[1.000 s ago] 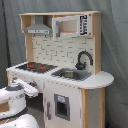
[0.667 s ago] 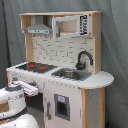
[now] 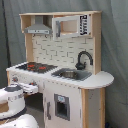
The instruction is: Play with the kitchen
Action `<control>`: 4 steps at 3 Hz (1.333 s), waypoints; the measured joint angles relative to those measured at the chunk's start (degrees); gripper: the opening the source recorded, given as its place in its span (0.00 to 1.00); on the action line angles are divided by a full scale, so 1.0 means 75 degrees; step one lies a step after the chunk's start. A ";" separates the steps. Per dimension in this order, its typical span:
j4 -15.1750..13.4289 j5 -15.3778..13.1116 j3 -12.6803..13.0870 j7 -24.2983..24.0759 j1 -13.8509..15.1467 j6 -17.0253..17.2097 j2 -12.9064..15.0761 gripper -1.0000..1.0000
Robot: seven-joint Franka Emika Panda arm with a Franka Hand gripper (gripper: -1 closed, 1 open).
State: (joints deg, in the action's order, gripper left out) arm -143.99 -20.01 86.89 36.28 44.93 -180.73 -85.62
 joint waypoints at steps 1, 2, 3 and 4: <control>-0.0009 0.0000 0.0000 -0.0027 -0.0014 0.0014 0.0002 1.00; -0.0019 0.0008 0.0009 -0.1160 -0.0066 0.0046 0.0134 1.00; -0.0110 0.0018 -0.0440 -0.1632 -0.0447 -0.0101 0.0211 1.00; -0.0170 0.0019 -0.0324 -0.2072 -0.1028 0.0179 0.0207 1.00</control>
State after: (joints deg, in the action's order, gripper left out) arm -145.27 -19.86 84.46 20.74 37.23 -179.39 -84.07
